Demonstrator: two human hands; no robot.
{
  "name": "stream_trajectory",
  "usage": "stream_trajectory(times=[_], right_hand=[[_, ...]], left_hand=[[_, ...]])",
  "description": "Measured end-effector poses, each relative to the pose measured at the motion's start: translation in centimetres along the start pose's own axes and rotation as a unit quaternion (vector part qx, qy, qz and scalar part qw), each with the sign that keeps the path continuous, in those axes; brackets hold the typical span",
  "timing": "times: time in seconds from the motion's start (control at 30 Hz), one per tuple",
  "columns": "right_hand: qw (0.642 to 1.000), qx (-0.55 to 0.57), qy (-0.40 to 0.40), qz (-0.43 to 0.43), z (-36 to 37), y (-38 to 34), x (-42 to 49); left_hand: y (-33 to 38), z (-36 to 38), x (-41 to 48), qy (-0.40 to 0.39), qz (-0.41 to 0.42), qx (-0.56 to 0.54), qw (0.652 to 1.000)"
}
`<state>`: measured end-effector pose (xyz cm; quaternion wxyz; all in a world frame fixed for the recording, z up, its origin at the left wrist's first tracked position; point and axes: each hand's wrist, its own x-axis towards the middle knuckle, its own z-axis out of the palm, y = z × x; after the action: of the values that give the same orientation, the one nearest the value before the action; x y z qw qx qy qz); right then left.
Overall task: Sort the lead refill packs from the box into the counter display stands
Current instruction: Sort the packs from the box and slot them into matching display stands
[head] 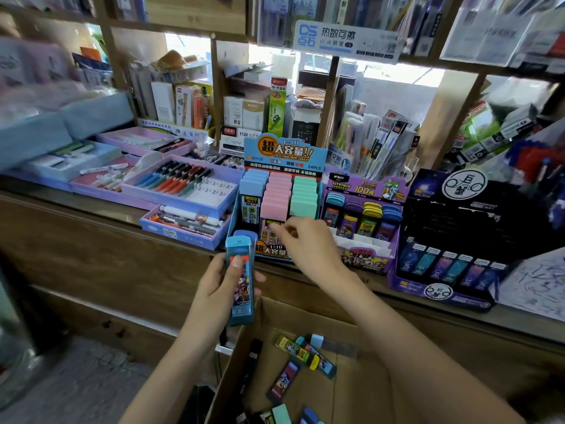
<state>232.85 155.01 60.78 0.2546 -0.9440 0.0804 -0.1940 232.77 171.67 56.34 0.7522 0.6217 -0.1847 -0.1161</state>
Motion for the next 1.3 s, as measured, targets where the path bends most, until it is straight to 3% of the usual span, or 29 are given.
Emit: stream_trajectory(times=[0.07, 0.13, 0.4, 0.57, 0.73, 0.93, 1.13, 1.3], right_hand=[[0.968, 0.245, -0.041, 0.045, -0.3, -0.6, -1.9], [0.927, 0.360, -0.073, 0.071, -0.7, -0.4, -3.2], [0.901, 0.418, -0.044, 0.106, -3.3, 2.8, -5.9], [0.891, 0.432, 0.022, 0.136, -6.2, 5.4, -6.5], [0.918, 0.362, 0.108, 0.118, -11.3, 9.1, -4.8], [0.956, 0.229, 0.158, 0.096, -15.0, 12.9, -1.7], [0.978, 0.141, 0.148, 0.046, -14.2, 14.2, -0.5], [0.984, -0.041, 0.171, 0.010, -12.9, 14.6, -0.2]], left_hand=[[0.1, 0.9, 0.0, -0.019, -0.004, -0.003, 1.000], [0.0, 1.9, -0.1, -0.041, -0.011, -0.009, 0.999], [-0.8, 5.3, -0.1, -0.110, -0.017, 0.004, 0.994], [-1.0, 7.6, 0.6, -0.096, -0.007, 0.017, 0.995], [-1.5, 8.3, 1.9, -0.060, -0.048, -0.012, 0.997], [-2.1, 9.7, 2.6, -0.058, -0.064, 0.001, 0.996], [-2.3, 10.4, 2.6, -0.075, -0.053, 0.017, 0.996], [-2.4, 10.4, 2.6, -0.082, -0.060, 0.016, 0.995]])
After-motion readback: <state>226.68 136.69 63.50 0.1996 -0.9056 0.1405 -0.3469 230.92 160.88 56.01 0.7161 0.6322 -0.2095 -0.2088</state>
